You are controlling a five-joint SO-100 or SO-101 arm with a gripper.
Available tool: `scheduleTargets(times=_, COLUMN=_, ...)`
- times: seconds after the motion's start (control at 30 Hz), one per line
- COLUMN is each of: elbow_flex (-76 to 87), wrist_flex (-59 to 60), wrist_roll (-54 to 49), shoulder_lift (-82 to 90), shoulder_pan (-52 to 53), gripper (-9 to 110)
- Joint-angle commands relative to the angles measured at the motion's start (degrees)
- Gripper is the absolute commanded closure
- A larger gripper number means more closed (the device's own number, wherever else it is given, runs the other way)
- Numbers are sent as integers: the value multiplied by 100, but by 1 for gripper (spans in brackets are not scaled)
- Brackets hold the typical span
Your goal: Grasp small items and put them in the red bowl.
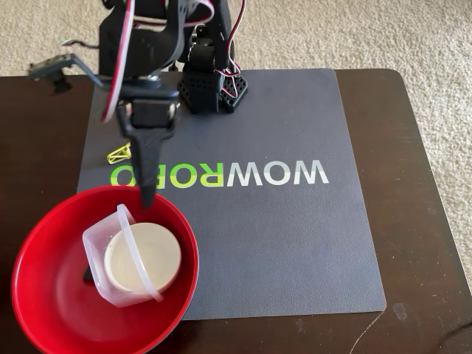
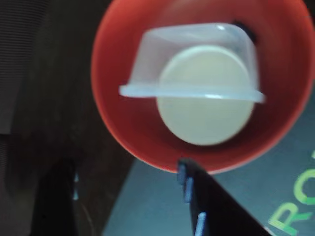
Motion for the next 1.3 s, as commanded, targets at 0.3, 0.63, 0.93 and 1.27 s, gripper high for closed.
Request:
scheduleTargets(times=0.3, elbow_flex=4403, wrist_flex=114, wrist_roll=3876, shoulder_lift=2962, shoulder_pan=2232, gripper=75)
scheduleTargets(times=0.63, elbow_flex=4597, wrist_flex=-272, wrist_roll=3533, shoulder_lift=2338, shoulder_pan=4078, gripper=75)
scheduleTargets(times=0.93, elbow_flex=4333, wrist_flex=-1758, wrist_roll=3463, shoulder_lift=255, shoulder_pan=4632, gripper=75)
scheduleTargets(times=1.27, elbow_flex=3964, wrist_flex=-2188, wrist_roll=3164, shoulder_lift=-606, shoulder_pan=4140, gripper=78)
